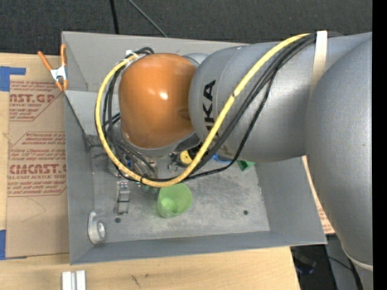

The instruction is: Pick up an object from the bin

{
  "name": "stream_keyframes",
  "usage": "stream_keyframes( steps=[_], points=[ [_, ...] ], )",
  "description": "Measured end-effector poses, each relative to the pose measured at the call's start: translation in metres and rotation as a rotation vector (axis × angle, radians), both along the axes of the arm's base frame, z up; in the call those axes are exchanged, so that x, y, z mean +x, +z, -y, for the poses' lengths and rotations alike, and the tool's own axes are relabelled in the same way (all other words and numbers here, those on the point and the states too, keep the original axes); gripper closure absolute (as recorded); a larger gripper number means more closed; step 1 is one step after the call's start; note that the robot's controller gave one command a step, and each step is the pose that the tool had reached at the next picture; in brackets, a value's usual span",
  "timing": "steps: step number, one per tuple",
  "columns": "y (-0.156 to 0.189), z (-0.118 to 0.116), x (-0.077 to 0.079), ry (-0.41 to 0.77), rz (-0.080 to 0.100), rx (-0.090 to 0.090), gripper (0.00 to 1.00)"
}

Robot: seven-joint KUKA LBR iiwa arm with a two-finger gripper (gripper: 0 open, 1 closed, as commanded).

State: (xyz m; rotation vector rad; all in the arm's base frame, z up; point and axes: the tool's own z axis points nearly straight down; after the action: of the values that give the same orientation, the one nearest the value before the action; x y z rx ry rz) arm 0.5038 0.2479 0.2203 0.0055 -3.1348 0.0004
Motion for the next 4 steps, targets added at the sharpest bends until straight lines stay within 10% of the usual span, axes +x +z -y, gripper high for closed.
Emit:
stream_keyframes(
  steps=[1,3,4],
  points=[
    [-0.136,0.079,0.068,-0.239,0.018,0.009,0.0],
    [-0.145,0.101,0.08,-0.245,0.018,0.011,0.0],
    [-0.147,0.122,0.081,-0.002,0.016,0.006,0.0]
  ],
)
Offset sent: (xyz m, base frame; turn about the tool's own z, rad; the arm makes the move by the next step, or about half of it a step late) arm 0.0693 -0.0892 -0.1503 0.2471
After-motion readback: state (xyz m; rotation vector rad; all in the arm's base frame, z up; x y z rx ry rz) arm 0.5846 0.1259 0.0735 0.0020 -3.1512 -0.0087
